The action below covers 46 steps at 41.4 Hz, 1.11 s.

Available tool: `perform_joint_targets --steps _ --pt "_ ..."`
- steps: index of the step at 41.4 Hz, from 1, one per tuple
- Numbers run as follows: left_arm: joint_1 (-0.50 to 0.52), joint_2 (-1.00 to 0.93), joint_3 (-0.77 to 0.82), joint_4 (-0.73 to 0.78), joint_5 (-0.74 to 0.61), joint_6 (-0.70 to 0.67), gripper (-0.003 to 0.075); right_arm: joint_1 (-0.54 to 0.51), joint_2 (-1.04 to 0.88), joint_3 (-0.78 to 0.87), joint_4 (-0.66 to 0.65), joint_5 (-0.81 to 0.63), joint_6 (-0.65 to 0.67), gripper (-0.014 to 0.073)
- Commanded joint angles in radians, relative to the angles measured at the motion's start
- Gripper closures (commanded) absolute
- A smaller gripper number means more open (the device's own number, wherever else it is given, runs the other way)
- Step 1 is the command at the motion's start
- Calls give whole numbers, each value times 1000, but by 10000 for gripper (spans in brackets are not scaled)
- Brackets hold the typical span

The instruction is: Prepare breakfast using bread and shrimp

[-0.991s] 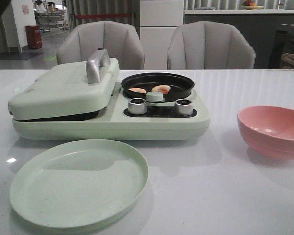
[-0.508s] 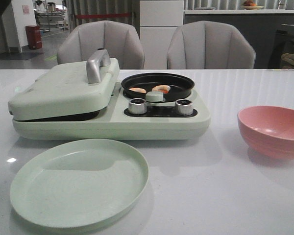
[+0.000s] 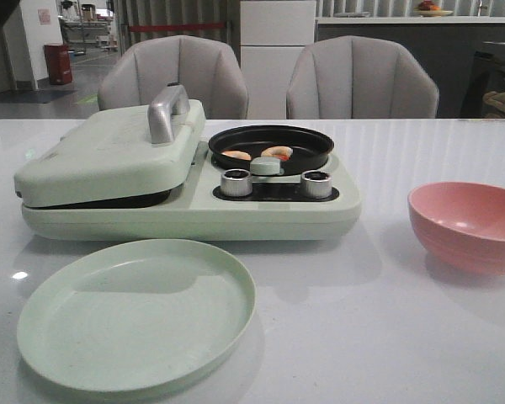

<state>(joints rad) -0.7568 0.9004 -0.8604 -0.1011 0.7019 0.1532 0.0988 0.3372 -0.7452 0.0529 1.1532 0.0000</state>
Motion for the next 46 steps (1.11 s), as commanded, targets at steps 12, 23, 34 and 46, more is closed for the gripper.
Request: perform_joint_targets --steps 12,23,34,46 --pt "1 -5 -27 -13 -78 -10 617 0 11 -25 -1 -44 0 558" --pt "1 -5 -27 -13 -78 -10 617 0 11 -25 -1 -42 0 558" --pt "61 -73 -7 44 -83 -10 617 0 11 -25 -3 -43 0 558" --pt "334 -395 206 109 -263 -10 617 0 11 -25 -3 -43 0 558"
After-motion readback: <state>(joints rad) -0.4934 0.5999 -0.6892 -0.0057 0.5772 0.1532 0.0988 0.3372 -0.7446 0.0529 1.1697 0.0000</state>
